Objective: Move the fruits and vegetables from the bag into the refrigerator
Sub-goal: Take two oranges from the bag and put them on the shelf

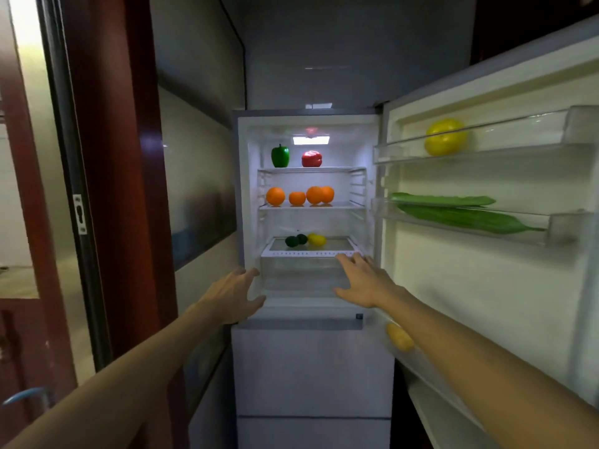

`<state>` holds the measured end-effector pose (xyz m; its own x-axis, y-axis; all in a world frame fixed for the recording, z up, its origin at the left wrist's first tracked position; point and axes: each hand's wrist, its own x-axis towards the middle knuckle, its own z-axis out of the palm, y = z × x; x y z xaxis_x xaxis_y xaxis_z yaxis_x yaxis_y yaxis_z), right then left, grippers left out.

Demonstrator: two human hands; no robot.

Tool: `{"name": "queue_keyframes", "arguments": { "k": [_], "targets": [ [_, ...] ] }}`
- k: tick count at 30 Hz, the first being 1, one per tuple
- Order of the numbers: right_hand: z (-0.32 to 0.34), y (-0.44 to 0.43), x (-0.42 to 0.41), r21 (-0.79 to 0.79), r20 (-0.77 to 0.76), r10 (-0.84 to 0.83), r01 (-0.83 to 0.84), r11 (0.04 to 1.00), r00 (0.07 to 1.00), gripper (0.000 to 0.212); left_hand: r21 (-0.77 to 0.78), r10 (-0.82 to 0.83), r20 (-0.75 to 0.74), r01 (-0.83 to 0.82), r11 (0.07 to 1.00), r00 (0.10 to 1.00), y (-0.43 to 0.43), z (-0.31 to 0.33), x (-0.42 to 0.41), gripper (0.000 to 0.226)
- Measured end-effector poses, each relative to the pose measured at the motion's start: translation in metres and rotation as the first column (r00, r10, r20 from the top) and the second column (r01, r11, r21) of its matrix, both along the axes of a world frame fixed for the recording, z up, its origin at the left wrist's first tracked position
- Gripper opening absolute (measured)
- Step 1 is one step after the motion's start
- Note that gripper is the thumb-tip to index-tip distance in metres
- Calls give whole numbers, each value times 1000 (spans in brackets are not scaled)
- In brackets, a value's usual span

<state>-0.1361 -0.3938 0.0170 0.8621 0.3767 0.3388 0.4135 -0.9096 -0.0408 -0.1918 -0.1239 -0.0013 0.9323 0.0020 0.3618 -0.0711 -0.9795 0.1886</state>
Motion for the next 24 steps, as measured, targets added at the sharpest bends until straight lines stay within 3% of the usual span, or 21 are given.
{"name": "queue_keyframes", "arguments": {
  "k": [8, 17, 24],
  "targets": [
    [-15, -58, -59, -32, -52, -16, 14, 999, 999, 79, -31, -88, 12, 88, 996, 996, -64, -4, -36, 60],
    [-32, -152, -124, 40, -95, -122, 126, 991, 988, 72, -29, -236, -3, 236, 971, 972, -166, -18, -69, 59],
    [-30, -236, -171, 53, -86, -246, 251, 967, 966, 74, -34, -436, -14, 435, 900, 900, -266, -18, -76, 64]
  ]
}}
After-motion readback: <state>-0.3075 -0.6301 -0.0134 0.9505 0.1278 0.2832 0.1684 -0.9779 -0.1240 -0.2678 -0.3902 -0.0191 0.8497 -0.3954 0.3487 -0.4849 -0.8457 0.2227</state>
